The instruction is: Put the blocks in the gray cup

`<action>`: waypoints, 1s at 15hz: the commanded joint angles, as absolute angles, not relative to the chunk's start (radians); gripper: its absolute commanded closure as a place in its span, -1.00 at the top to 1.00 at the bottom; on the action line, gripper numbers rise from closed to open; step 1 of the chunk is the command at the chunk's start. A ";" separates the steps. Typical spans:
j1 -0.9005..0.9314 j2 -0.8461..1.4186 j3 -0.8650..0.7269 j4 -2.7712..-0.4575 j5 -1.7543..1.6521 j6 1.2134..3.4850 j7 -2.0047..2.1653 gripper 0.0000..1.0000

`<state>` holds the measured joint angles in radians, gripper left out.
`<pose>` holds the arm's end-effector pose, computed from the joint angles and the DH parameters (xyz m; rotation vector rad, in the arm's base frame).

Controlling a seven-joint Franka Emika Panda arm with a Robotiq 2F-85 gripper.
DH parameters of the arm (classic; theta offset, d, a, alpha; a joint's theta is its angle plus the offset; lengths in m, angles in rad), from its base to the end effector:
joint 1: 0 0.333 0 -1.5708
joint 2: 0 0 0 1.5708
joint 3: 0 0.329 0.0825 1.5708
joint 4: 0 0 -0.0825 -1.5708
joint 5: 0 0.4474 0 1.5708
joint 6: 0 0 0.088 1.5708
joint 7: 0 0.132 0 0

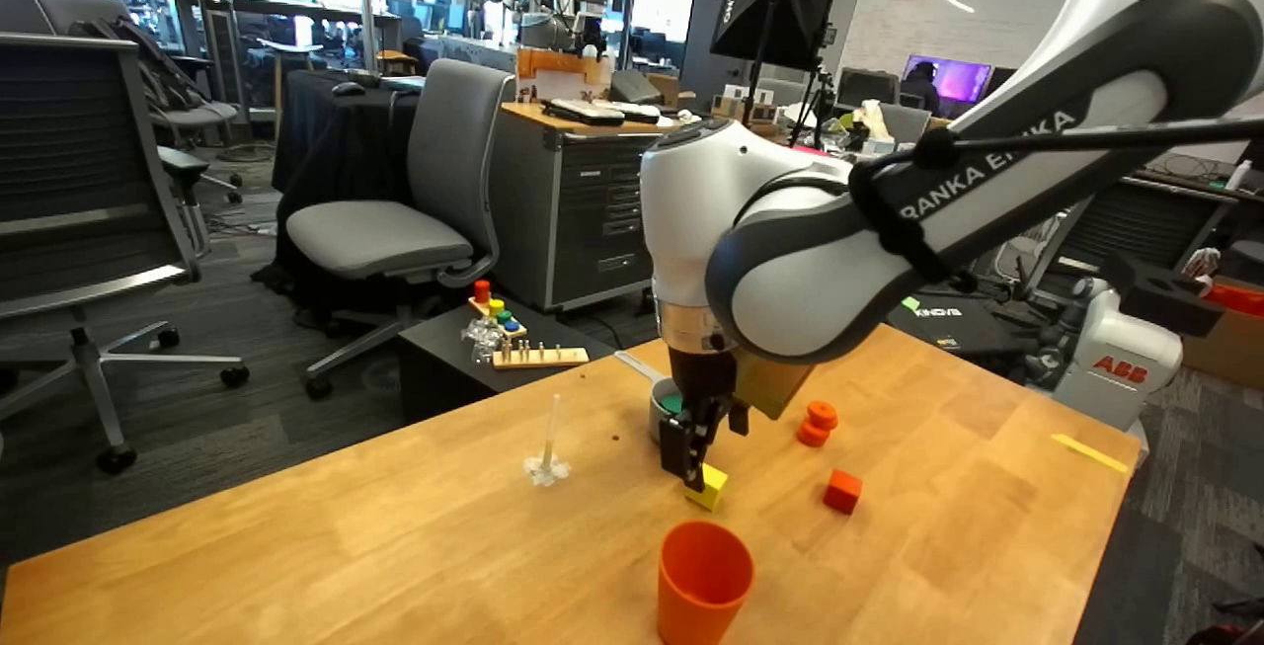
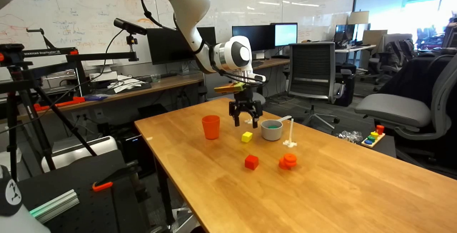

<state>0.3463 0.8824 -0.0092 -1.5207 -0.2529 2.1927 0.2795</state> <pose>0.6920 0.2282 0.0568 2.8649 0.3306 -0.2030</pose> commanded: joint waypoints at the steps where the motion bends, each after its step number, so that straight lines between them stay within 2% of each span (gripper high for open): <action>1: 0.319 0.846 0.010 -1.621 -0.247 2.284 0.237 1.00; 5: 0.296 0.870 0.013 -1.630 -0.239 2.339 0.194 1.00; 6: 0.300 0.874 0.004 -1.629 -0.250 2.354 0.192 0.50; 7: 0.301 0.876 0.001 -1.627 -0.255 2.363 0.184 0.48; 10: 0.300 0.880 0.001 -1.624 -0.258 2.390 0.166 -0.03; 15: 0.275 0.891 0.007 -1.630 -0.244 2.427 0.122 -0.74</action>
<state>0.3025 0.8905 -0.0046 -1.6131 -0.2513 2.3901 0.1652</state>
